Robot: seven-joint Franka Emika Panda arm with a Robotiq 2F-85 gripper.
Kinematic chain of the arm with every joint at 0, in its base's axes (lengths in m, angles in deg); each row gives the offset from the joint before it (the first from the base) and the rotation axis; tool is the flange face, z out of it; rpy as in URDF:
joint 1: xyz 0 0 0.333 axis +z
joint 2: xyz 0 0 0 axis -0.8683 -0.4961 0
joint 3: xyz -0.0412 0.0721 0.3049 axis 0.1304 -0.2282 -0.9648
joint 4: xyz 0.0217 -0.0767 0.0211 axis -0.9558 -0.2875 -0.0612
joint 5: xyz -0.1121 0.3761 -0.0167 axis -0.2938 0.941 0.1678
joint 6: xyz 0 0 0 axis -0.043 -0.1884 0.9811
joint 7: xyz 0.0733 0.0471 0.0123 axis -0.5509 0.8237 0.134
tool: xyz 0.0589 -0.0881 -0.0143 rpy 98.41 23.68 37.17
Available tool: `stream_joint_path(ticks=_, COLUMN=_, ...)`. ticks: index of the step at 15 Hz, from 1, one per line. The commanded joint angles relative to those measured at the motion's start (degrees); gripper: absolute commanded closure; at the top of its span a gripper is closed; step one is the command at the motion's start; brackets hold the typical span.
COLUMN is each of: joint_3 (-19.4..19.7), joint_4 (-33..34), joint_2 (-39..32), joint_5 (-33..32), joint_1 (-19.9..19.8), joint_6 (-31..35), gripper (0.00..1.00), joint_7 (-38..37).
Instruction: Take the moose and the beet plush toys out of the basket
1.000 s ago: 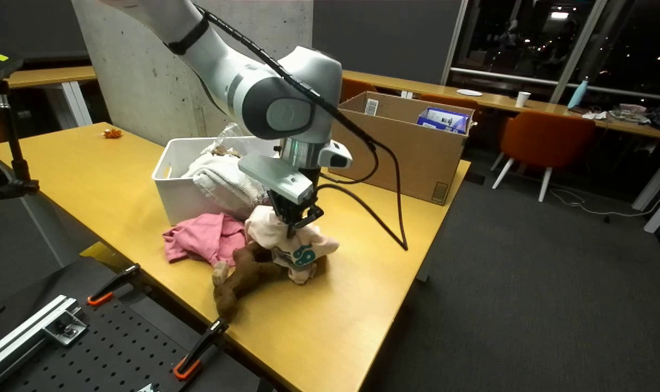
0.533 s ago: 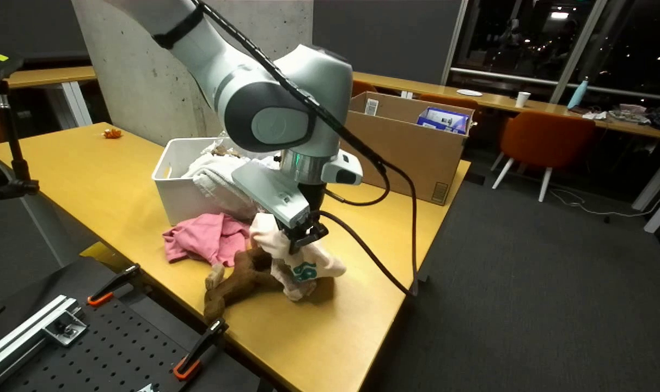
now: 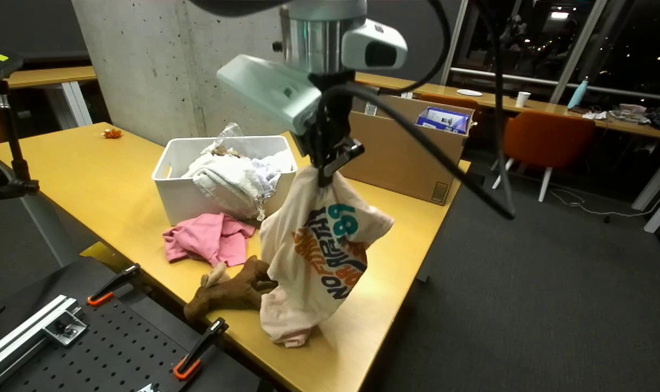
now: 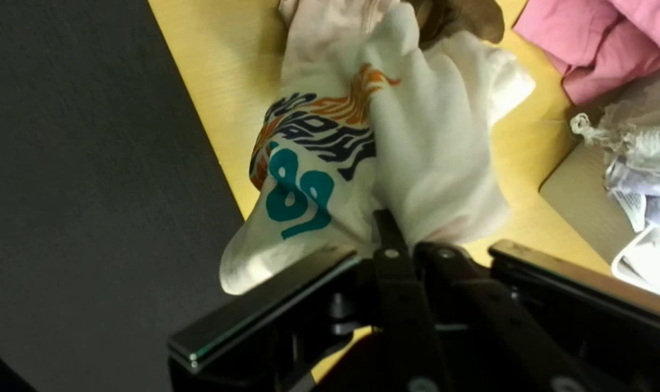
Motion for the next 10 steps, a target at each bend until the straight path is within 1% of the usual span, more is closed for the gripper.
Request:
stream_joint_path(ticks=1, joint_3=2.6, joint_4=4.4, joint_2=3.2, joint_5=0.4, joint_1=1.3, joint_6=-3.2, gripper=0.99, joint_7=0.1)
stream_joint_path(ticks=3, joint_3=3.3, joint_4=7.3, joint_2=4.1, joint_5=0.2, joint_1=1.5, joint_6=-4.5, gripper=0.99, joint_7=0.2)
stream_joint_path(ticks=6, joint_3=3.4, joint_4=13.0, joint_2=3.6, joint_5=1.4, joint_1=2.6, joint_6=-5.7, gripper=0.99, joint_7=0.8)
stream_joint_path(ticks=8, joint_3=3.3, joint_4=17.8, joint_2=1.9, joint_5=2.2, joint_1=3.7, joint_6=-7.0, gripper=0.99, joint_7=0.9)
stream_joint_path(ticks=10, joint_3=3.2, joint_4=23.1, joint_2=-0.6, joint_5=5.3, joint_1=5.4, joint_6=-9.2, gripper=0.99, joint_7=2.5)
